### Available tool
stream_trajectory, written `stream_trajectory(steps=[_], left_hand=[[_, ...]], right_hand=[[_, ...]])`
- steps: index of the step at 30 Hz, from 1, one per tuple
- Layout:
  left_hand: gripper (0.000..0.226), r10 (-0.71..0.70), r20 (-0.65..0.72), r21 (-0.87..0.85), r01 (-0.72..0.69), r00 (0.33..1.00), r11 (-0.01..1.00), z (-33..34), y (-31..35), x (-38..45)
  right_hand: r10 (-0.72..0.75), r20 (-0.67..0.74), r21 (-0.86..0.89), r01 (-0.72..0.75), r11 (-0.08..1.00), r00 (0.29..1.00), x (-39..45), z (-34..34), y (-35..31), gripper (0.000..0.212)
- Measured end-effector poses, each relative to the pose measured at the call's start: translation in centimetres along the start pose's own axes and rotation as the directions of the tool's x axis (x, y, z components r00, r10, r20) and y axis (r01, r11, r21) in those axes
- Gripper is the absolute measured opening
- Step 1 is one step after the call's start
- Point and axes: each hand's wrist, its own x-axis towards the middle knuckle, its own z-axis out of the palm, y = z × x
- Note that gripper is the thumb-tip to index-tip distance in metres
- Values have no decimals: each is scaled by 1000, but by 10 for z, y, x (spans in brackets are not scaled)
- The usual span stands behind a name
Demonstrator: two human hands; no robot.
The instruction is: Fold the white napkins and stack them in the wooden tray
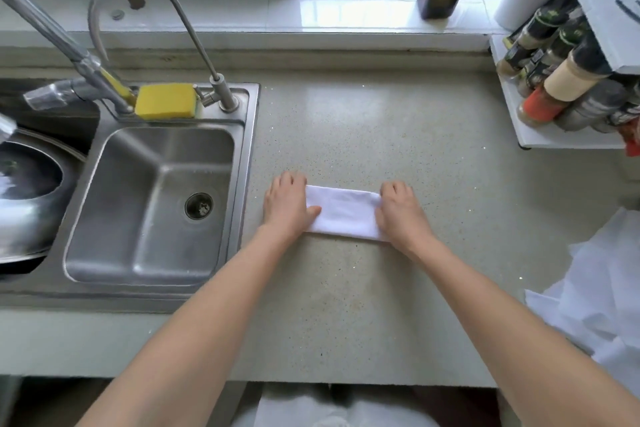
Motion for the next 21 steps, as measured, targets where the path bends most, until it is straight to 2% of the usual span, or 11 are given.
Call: stream_trajectory(steps=[3,5,7,9,11,13,15,17,21], left_hand=[[47,-222,132,-156,241,966,958,0,13,-1],[28,-315,190,-262,357,930,896,-2,18,-8],[5,-366,194,-411,414,910,812,-4,14,-19],[14,-423,191,-589,448,886,672,-8,-1,-38],[5,-507,187,-761,451,841,467,-16,-22,-67],[17,-599,147,-868,393,787,302,-28,-46,-101],[14,-669,72,-896,343,739,283,-39,-73,-139],[16,-741,11,-908,316,672,274,-44,-103,-182],[20,-876,-9,-955,256,482,151,-45,-169,-285]], right_hand=[[70,234,32,-80,996,970,21,-19,-1,6],[47,313,2,-51,999,948,28,-26,-6,16],[19,327,121,-62,991,945,30,-29,-16,16],[-19,318,343,-97,934,948,26,-30,-30,10],[-66,320,555,-131,821,945,17,-32,-53,4],[-139,341,673,-138,727,930,5,-32,-87,10],[-231,343,709,-90,700,910,-11,-27,-129,13],[-310,328,712,-18,702,893,-35,-19,-177,7],[-472,298,674,168,720,829,-101,12,-276,13]])
